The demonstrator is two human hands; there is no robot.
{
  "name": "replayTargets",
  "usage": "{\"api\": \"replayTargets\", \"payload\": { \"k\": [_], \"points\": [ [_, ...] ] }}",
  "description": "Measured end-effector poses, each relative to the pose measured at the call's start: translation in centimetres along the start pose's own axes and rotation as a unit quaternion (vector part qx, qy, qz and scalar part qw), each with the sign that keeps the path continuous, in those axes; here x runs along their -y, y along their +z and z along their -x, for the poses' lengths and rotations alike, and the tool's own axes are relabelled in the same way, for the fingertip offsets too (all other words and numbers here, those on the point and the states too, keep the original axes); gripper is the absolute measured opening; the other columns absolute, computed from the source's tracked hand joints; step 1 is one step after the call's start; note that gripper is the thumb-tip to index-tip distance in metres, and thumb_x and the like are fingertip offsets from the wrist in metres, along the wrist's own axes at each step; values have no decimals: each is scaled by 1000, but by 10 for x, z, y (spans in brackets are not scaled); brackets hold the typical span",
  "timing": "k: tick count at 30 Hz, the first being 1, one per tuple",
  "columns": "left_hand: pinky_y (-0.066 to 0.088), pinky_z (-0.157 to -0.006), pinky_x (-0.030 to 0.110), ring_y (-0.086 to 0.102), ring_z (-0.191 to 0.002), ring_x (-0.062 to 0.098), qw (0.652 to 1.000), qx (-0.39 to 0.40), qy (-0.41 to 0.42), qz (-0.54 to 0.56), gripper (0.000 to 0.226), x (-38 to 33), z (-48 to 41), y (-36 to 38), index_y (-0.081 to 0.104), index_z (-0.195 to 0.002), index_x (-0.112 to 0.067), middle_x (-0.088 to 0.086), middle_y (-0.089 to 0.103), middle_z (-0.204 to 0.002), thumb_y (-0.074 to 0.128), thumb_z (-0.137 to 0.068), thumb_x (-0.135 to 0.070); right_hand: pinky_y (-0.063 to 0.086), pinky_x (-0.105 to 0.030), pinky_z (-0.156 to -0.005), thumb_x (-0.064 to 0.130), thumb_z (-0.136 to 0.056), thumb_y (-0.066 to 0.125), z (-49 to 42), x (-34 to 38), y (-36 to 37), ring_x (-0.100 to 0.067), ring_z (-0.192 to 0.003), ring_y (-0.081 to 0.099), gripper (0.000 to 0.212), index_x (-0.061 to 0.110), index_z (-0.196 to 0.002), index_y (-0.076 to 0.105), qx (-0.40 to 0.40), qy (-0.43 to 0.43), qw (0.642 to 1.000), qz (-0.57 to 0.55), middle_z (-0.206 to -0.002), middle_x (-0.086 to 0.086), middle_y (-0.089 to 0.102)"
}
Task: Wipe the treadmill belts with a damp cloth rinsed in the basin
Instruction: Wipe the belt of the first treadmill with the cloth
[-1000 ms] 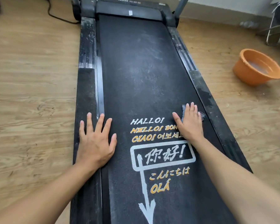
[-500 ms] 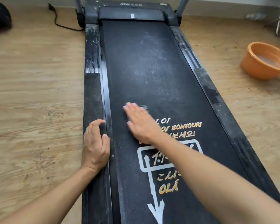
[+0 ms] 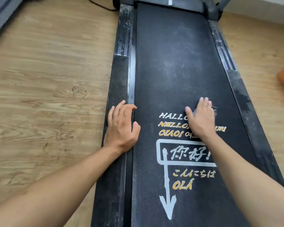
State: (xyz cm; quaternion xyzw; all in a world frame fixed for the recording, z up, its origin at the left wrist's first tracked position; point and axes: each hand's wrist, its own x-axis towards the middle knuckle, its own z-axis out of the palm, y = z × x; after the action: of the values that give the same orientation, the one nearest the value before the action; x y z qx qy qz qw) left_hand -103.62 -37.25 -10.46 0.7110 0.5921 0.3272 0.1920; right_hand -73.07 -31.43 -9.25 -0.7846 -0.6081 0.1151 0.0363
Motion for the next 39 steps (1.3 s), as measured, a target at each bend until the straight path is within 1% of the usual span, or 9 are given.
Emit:
{"api": "replayTargets", "payload": {
  "k": [3, 6, 9, 14, 17, 22, 31, 35, 39],
  "points": [
    [10, -130, 51, 28, -156, 23, 998, -33, -45, 19, 45, 1, -3, 4, 51, -134, -14, 4, 51, -148, 36, -92, -22, 17, -51, -129, 50, -96, 39, 39, 94, 30, -33, -159, 16, 81, 4, -162, 25, -10, -164, 986, 6, -171, -19, 20],
    [20, -127, 56, 35, -152, 32, 990, -91, -104, 34, 41, 4, -7, 7, 51, -136, -6, 15, 52, -147, 33, -101, -20, 4, -44, -131, 44, -93, 27, 93, 147, 51, -28, -162, 1, 83, 7, -166, 17, 29, -279, 960, 20, -175, -15, 8],
    [29, -122, 60, 41, -146, 38, 988, -108, -102, 37, 40, 7, -6, 8, 51, -137, -5, 18, 55, -143, 36, -102, -16, 1, -40, -132, 39, -94, 22, 101, 119, 46, -22, -163, -1, 79, 11, -167, 13, 48, -322, 945, 32, -176, -9, 5],
    [19, -131, 46, 31, -156, 31, 993, -41, -79, -75, 50, 20, -2, 8, 48, -150, -3, 13, 42, -163, 38, -102, -9, 6, -43, -131, 46, -103, 14, 59, -29, 7, -24, -162, -2, 74, 12, -168, 5, 17, -114, 993, 33, -176, -9, 0],
    [18, -131, 41, 31, -157, 27, 988, 12, 10, -153, 61, 40, 8, -6, 45, -156, -3, 11, 35, -168, 32, -100, -22, 7, -44, -131, 39, -109, 25, 56, -126, -23, -27, -162, 1, 69, 8, -167, 5, 10, 29, 999, 26, -176, -13, 1],
    [17, -131, 40, 32, -157, 27, 987, 24, 39, -152, 67, 47, 9, -14, 45, -155, -1, 12, 35, -168, 34, -91, -14, 11, -50, -130, 39, -95, 24, 66, -93, -11, -34, -161, 5, 81, 1, -165, 11, -5, 110, 994, -5, -174, -18, 7],
    [5, -133, 34, 20, -161, 18, 994, 42, 25, -100, 66, 49, 9, -15, 42, -159, -7, 4, 29, -171, 31, -94, -7, 4, -45, -131, 42, -86, 17, 126, 139, 48, -25, -162, 1, 87, 11, -167, 16, 38, -217, 975, 5, -175, -10, 8],
    [6, -133, 38, 15, -162, 14, 991, 62, 30, -116, 65, 54, 10, -17, 39, -160, -9, 1, 25, -173, 28, -96, -10, 3, -40, -131, 39, -93, 19, 146, 101, 43, -22, -162, 6, 79, 14, -167, 18, 65, -322, 944, 37, -175, -7, 12],
    [2, -132, 32, 15, -161, 14, 991, 62, 27, -116, 65, 55, 10, -16, 39, -160, -8, 0, 26, -172, 27, -97, -12, 6, -44, -131, 37, -101, 20, 112, -13, 14, -19, -162, -3, 72, 16, -168, 8, 48, -221, 973, 41, -176, -4, 1]
  ]
}}
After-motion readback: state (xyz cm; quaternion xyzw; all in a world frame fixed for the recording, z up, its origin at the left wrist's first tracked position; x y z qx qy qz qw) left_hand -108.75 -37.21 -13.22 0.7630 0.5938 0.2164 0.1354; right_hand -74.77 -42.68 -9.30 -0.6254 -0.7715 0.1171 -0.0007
